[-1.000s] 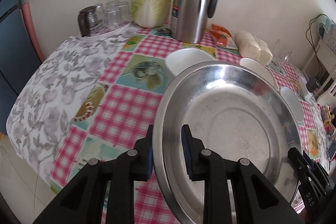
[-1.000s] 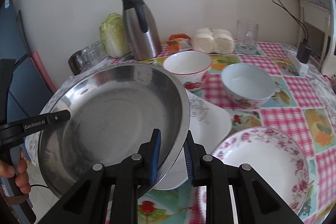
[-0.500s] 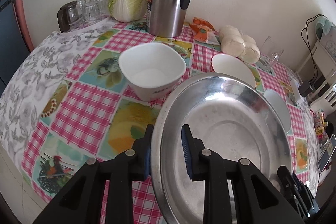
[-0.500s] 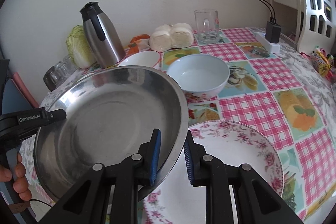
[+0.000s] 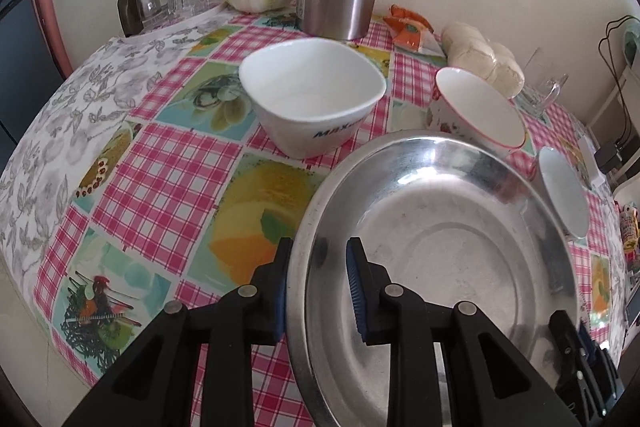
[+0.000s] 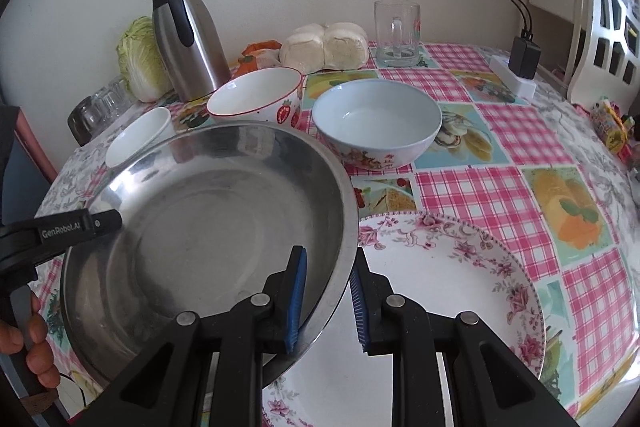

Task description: Organize plates and bowls

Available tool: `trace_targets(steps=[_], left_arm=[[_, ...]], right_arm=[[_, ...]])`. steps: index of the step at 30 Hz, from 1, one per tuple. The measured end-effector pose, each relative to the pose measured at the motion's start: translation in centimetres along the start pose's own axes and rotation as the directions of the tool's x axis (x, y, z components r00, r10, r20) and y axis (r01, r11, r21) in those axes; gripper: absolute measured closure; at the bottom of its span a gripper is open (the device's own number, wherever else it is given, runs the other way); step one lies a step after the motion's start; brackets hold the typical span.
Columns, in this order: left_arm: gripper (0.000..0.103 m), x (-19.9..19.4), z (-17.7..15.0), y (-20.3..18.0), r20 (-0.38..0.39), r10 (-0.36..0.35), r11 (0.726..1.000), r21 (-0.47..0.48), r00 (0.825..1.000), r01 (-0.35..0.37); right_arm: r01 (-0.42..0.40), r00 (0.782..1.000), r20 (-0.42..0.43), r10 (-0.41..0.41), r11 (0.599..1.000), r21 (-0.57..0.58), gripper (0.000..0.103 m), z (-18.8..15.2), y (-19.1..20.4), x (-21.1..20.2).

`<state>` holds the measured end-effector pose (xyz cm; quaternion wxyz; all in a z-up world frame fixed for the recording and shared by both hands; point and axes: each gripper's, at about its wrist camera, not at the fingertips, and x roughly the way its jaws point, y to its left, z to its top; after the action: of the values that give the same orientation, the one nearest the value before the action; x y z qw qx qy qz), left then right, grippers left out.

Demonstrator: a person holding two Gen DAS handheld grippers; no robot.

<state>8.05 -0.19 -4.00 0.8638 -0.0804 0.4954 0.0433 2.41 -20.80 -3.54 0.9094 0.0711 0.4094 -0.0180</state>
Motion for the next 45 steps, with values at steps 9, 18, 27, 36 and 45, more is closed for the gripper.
trace_targets(steps=[9,18,27,36,45], left_arm=[[0.076,0.9,-0.1,0.5,0.003,0.014,1.0,-0.02,1.0,-0.013],[0.074,1.2,0.2,0.3,0.047,0.02,1.0,0.009,0.999,-0.02],[0.052,1.3,0.0,-0.5,0.007,0.037,0.997,0.064,0.999,-0.038],[0.03,0.5,0.3,-0.5,0.001,0.075,0.994,0.077,0.997,-0.075],[0.011,0.1,0.3,-0.7,0.025,0.086,0.991,0.099,0.996,-0.089]], right_arm=[[0.033,0.999,0.014,-0.032,0.998,-0.058,0.08,0.0,1.1,0.5],[0.053,0.998,0.041,-0.05,0.997,-0.064,0.079,0.2,1.3,1.0],[0.027,1.0,0.004,-0.027,0.998,-0.054,0.072,0.2,1.2,1.3],[0.018,1.0,0.019,-0.018,1.0,-0.017,0.031,0.3,0.9,0.7],[0.03,0.999,0.015,-0.03,0.999,0.021,0.002,0.4,0.2,0.9]])
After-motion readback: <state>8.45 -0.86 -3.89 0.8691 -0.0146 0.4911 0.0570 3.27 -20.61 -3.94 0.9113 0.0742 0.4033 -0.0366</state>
